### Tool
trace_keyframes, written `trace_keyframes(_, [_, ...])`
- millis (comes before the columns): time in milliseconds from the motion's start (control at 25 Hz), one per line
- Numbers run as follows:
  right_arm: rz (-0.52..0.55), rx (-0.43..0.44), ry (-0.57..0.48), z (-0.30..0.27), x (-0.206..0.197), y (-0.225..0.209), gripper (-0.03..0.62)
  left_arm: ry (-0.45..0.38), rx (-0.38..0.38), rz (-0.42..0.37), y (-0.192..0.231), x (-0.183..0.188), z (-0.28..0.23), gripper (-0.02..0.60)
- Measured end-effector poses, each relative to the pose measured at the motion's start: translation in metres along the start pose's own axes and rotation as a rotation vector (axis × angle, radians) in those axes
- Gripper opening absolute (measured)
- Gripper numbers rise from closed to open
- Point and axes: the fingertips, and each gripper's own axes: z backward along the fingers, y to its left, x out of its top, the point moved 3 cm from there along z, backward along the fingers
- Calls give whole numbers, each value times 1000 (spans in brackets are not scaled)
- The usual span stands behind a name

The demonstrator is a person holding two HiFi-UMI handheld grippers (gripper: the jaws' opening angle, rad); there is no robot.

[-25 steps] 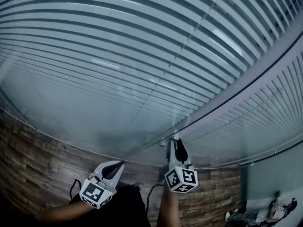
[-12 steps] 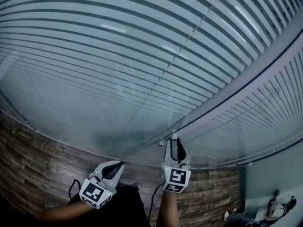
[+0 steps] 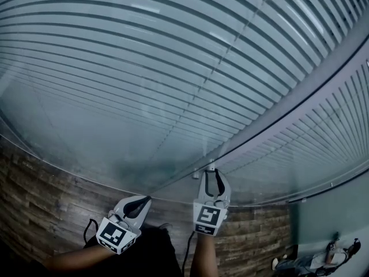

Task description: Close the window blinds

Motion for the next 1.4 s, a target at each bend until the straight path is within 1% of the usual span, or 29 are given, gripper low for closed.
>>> trace_keyframes(160, [65, -16, 9, 1, -2, 2, 124, -3, 6, 7, 0, -2, 1, 0])
trace_keyframes(280, [100, -26, 15, 1, -2, 1, 124, -1, 2, 5, -2, -1, 0, 0])
trace_keyframes(400, [159, -41, 20, 2, -3, 4, 124, -2, -7, 2, -5, -3, 1, 0])
trace_keyframes(480, [164, -41, 20, 2, -4, 6, 124, -2, -14, 1, -6, -5, 1, 0])
trace_keyframes(520, [143, -37, 18, 2, -4, 6, 126, -1, -17, 2, -7, -5, 1, 0])
trace_keyframes(640, [26, -19, 12, 2, -4, 2, 129, 0, -28, 6, -9, -2, -1, 0])
trace_keyframes(720, [-81, 2, 16, 3, -5, 1, 146, 4, -33, 7, -9, -1, -2, 0])
trace_keyframes(800, [-232, 42, 12, 3, -8, 1, 184, 7, -35, 11, -8, -1, -2, 0])
trace_keyframes(880, [-399, 70, -20, 4, -10, -1, 190, 10, -33, 13, -7, -2, -1, 0])
trace_keyframes(960, [-547, 78, -61, 4, -11, -5, 190, 10, -30, 12, -5, -2, 0, 0])
trace_keyframes(1080, [-708, 97, -110, 6, -10, -7, 190, 6, -24, 12, -4, -2, 5, 0])
trace_keyframes(1160, [-803, 117, -131, 5, -10, -8, 206, 5, -21, 15, -2, -2, 6, 0])
trace_keyframes(1240, [-912, 116, -162, 2, -12, -12, 205, 4, -18, 16, 0, -2, 5, 0])
trace_keyframes(1280, [-941, 104, -178, 1, -13, -15, 197, 3, -18, 16, 2, -3, 4, 0])
trace_keyframes(1360, [-937, 77, -200, 2, -12, -18, 155, 1, -14, 17, 4, -3, 4, 0])
trace_keyframes(1400, [-934, 74, -205, 2, -11, -19, 150, 0, -11, 18, 4, -3, 4, 0])
